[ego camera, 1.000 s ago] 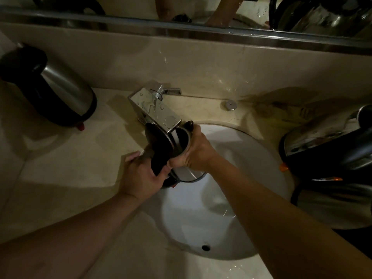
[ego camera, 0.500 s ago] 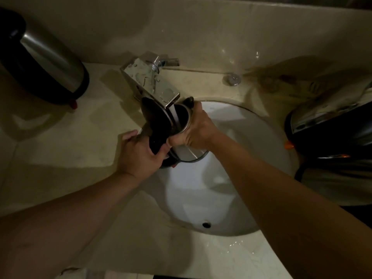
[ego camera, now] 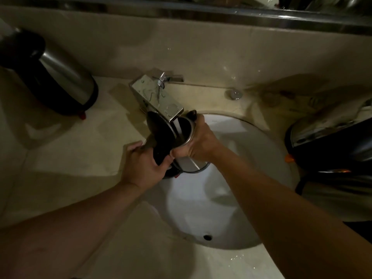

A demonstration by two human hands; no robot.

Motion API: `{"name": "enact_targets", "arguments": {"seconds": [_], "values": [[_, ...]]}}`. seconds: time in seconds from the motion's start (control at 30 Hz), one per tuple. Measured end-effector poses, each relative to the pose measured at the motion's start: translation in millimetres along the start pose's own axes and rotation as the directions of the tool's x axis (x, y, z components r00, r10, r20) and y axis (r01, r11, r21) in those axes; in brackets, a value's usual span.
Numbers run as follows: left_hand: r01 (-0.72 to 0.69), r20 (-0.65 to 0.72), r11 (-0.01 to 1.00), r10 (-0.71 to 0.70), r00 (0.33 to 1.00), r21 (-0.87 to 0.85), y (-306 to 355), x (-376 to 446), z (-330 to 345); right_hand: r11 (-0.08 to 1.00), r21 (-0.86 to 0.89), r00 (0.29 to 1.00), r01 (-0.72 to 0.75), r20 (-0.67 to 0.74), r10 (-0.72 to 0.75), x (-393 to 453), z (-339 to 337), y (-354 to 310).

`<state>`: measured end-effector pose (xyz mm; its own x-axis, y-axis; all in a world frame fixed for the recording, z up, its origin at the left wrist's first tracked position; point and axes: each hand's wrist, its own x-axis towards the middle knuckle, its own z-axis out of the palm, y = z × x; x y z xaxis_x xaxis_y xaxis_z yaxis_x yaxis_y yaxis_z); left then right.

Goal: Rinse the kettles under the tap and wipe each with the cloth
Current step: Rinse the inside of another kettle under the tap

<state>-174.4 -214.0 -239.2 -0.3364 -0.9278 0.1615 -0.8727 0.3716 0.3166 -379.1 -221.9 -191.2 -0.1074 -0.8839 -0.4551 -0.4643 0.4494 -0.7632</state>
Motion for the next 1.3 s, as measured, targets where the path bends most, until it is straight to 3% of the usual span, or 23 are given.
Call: {"name": "enact_targets", "arguments": {"seconds": [1.3], "values": [[-0.041, -0.011, 0.999, 0.041, 0.999, -0.028, 3.1, 2.4, -3.6, 1.0, 0.014, 1.0, -0.02, 0.022, 0.019, -0.2, -2.3, 1.2]]}}
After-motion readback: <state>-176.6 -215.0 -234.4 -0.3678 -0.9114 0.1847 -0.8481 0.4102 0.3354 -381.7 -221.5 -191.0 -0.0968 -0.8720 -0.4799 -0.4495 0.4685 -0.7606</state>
